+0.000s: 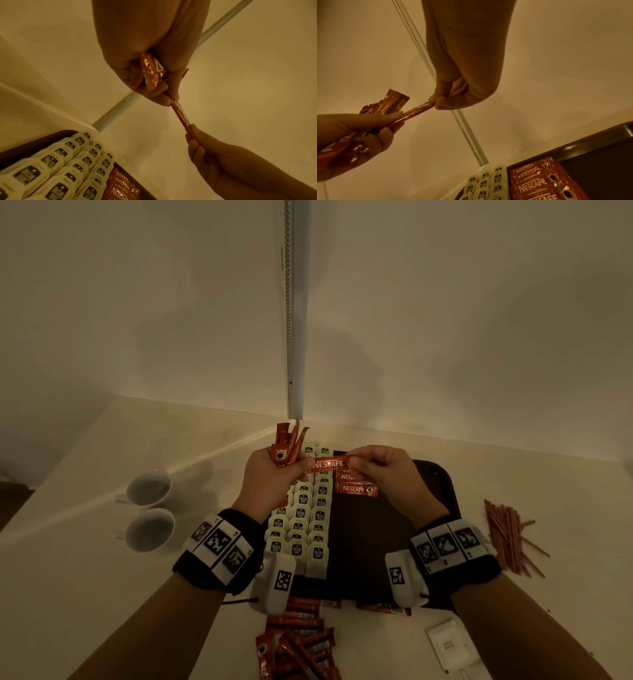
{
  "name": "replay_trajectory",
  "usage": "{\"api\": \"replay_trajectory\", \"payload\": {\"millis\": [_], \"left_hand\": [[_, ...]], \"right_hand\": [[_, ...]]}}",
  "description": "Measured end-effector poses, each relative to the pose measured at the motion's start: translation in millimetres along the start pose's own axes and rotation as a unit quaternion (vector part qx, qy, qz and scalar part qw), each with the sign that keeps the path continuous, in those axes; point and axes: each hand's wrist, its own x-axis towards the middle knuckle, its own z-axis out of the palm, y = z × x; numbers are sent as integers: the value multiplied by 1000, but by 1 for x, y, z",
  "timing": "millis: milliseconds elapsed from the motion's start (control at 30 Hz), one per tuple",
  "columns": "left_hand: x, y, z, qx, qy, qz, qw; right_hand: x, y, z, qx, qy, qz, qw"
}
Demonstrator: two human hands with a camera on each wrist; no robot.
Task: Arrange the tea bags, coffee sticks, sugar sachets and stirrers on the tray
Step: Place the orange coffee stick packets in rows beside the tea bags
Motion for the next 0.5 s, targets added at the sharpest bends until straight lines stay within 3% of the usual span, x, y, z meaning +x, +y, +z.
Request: {"api": "replay_trajectory", "payload": {"millis": [133, 267, 400, 500], "left_hand": [[2, -4, 4, -25, 0, -17, 1000], [3, -11, 1, -81, 9, -90, 993], [-1, -27, -15, -93, 4, -164, 982], [-3, -39, -25, -127, -2, -213, 969]], "right_hand": [[7, 6, -10, -7, -24, 0, 1000], [22, 26, -31, -61, 23, 6, 998], [32, 72, -50, -176, 89, 90, 976], [34, 110, -52, -235, 87, 152, 956]]}}
